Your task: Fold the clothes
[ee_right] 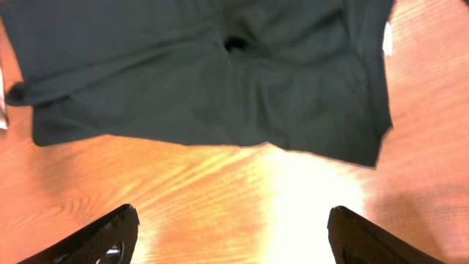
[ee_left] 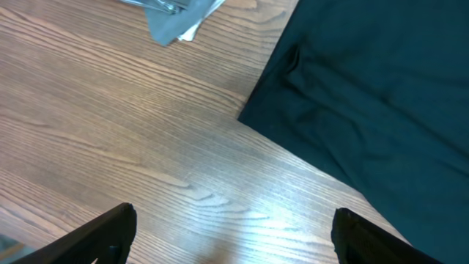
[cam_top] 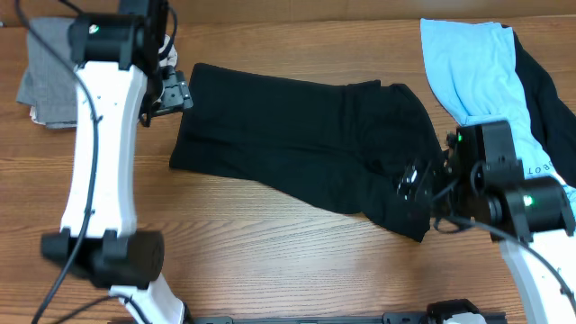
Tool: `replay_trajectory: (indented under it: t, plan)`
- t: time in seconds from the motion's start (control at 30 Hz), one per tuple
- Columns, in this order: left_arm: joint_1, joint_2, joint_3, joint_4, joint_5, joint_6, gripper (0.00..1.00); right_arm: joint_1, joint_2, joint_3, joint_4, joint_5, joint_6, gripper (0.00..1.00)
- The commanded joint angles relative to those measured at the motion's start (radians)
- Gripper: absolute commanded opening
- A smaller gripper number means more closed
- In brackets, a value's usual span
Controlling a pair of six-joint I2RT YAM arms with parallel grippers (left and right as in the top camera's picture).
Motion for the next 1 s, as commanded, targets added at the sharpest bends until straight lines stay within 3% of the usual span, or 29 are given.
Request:
replay_trajectory:
  t: [0.0, 0.3, 0.6, 0.97]
  plan:
    - [0.003, -0.168, -0.051, -0.005, 0.01, -0.003, 0.89, 0.014, -0.079, -0.098, 0.006, 0.016, 0.074, 0.87]
    - [0.004, -0.299, -0.418, 0.126, 0.008, -0.047, 0.9, 0.014, -0.108, -0.243, 0.087, -0.01, 0.09, 0.88]
    - [0.004, -0.304, -0.851, 0.505, 0.082, 0.008, 0.86, 0.014, -0.108, -0.246, 0.106, -0.006, 0.071, 0.88]
    - [0.004, -0.301, -1.138, 0.839, 0.074, 0.052, 0.8, 0.014, -0.058, -0.247, 0.124, 0.001, 0.067, 0.88]
